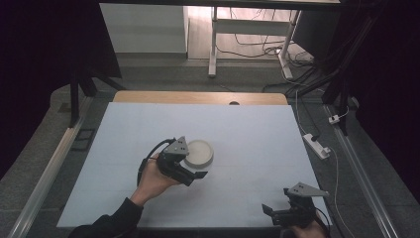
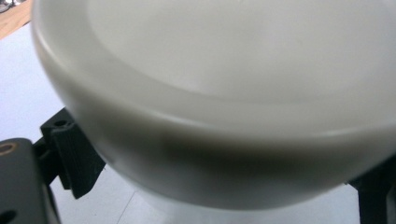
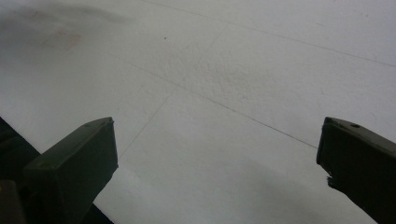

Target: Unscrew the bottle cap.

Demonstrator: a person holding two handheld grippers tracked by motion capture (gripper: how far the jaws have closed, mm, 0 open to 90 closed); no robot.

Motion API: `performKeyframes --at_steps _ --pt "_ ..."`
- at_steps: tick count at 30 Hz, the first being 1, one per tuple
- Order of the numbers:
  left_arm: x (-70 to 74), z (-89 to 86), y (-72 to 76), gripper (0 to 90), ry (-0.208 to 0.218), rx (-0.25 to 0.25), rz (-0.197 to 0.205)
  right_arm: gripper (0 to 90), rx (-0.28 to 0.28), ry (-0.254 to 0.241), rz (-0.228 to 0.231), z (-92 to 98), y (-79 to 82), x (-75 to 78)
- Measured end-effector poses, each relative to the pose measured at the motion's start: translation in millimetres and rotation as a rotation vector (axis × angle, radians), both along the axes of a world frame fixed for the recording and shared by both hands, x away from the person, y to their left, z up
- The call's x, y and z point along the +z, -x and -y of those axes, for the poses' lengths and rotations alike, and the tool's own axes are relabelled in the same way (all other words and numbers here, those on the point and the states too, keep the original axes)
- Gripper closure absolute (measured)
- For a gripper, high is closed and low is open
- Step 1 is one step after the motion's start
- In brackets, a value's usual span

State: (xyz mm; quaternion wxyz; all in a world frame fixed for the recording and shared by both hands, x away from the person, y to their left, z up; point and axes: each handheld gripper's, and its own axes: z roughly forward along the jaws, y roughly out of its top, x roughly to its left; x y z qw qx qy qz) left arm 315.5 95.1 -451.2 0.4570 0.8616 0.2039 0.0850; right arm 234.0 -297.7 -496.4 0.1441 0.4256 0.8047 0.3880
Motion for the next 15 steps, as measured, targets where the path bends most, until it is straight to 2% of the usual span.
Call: performKeyframes --at_steps 15 --pt "-1.6 -1.3 0.1 7.3 0.002 0.006 -0.004 0.0 0.039 -0.014 0.034 -5.9 1.6 5.2"
